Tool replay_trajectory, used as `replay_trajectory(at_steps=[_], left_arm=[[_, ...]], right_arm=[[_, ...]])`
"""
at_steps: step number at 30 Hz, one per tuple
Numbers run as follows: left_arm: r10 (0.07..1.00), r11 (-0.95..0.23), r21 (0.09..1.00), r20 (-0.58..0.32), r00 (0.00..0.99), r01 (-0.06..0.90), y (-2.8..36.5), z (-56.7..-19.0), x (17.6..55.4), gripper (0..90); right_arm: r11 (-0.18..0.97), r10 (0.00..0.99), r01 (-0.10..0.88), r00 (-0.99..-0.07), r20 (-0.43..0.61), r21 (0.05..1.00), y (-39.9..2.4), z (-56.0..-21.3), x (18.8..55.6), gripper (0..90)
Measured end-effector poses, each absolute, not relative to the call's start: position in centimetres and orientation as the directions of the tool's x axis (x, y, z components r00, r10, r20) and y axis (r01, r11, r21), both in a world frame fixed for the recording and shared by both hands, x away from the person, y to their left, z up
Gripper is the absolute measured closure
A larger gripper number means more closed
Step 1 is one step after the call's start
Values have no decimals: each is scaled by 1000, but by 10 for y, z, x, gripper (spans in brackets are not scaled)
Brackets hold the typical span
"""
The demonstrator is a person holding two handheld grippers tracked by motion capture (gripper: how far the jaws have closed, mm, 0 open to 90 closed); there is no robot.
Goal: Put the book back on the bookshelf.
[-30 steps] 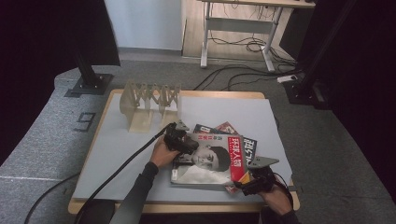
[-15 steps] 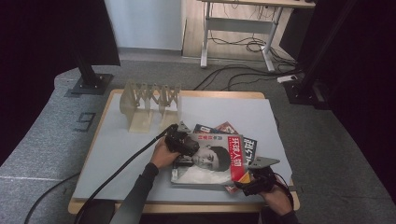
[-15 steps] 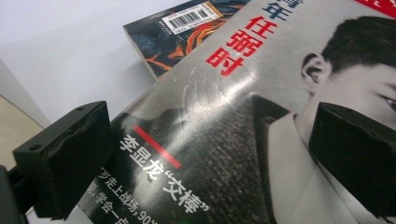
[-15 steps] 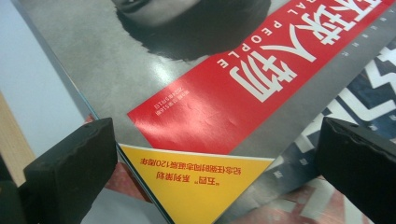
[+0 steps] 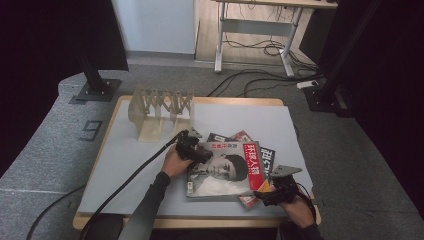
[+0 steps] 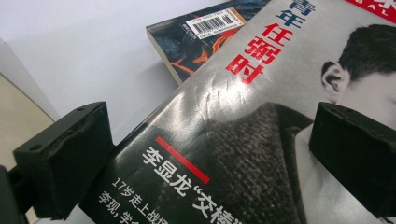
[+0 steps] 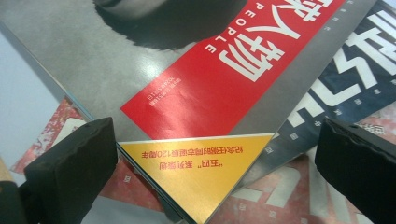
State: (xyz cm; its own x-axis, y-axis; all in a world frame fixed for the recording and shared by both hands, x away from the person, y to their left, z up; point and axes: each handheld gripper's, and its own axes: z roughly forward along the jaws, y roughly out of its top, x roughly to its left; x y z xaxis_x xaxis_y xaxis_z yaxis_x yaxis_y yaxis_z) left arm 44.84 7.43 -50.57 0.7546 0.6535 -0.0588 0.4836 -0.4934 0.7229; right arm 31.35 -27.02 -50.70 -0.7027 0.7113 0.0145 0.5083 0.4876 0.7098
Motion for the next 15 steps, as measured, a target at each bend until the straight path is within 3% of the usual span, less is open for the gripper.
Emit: replay_trajectory(at_steps=[15], left_arm=[[641, -527, 694, -54, 766, 490, 81, -504, 429, 0]], right_arm=[[467, 729, 544, -683, 45, 697, -280, -507, 323, 0]])
